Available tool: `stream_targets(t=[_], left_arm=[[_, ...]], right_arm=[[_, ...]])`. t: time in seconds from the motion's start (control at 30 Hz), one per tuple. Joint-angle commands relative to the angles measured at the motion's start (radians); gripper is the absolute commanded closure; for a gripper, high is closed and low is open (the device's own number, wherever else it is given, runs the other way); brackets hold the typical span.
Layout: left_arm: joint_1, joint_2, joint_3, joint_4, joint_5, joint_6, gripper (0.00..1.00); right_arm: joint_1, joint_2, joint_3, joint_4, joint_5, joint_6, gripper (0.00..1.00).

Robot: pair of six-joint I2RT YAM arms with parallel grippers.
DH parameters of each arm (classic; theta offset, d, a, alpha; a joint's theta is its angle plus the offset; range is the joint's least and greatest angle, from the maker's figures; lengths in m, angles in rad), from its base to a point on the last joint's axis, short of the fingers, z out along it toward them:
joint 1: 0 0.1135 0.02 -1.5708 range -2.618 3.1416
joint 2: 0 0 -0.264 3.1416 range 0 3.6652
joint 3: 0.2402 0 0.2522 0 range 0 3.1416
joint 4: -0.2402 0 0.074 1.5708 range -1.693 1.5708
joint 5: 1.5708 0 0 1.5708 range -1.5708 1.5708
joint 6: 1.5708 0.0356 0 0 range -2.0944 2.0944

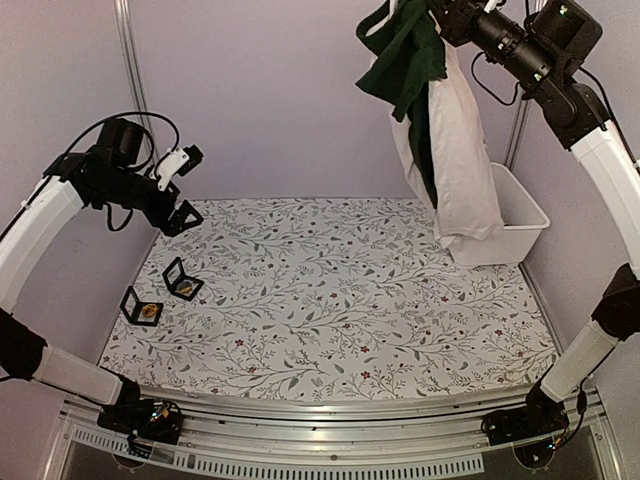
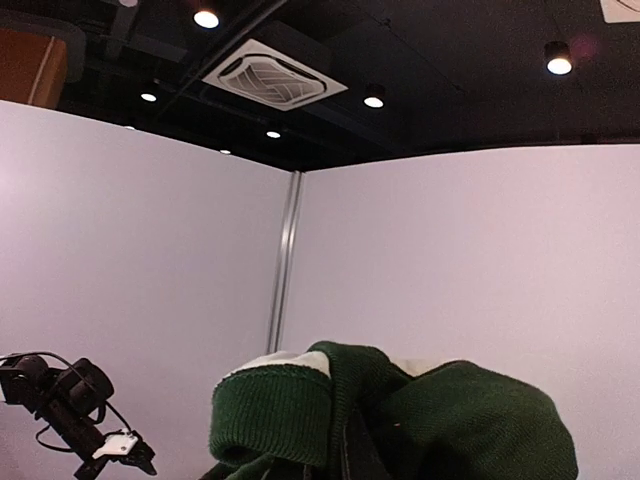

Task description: Pin the brooch onto the clothing

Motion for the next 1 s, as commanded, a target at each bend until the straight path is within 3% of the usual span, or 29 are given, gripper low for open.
stream_targets(t=[0.0,0.1,0.23,0.4,0.5,0.63,0.7,0.83,0.97], left_arm=[[0.031,-0.062,-0.034,0.007,-0.048,-0.006,0.00],[0.037,-0.083,-0.051,0.009,-0.072,0.005,0.00],[0.036,-0.087,-0.075,0.009,-0.041,0.025,0.00],[0.032,-0.077,-0.137,0.065,-0.067,0.039,0.00],[0.018,-0.065,-0.188,0.084,-0.102,0.058,0.00],[-0.041,-0.046,-0.273,0.067,-0.125,0.096,0.00],[-0.081,-0.036,-0.308,0.032,-0.122,0.119,0.01],[-0.119,-0.028,-0.378,-0.063,-0.145,0.173,0.04],[-0.109,-0.026,-0.488,-0.073,-0.365,0.188,0.27]], right_arm=[[0.067,0.062,0.042,0.201,-0.166,-0.011,1.00],[0.073,0.097,0.042,0.232,-0.152,0.050,1.00],[0.072,0.149,-0.034,0.201,-0.020,0.063,1.00],[0.073,0.177,-0.366,0.203,0.069,0.134,1.00],[0.066,0.202,-0.554,0.170,0.208,0.219,0.99],[-0.009,0.268,-0.614,-0.060,0.411,0.290,0.57],[-0.055,0.314,-0.582,-0.199,0.440,0.358,0.43],[-0.057,0.362,-0.543,-0.348,0.467,0.372,0.38],[0.009,0.369,-0.552,-0.399,0.346,0.404,0.41]])
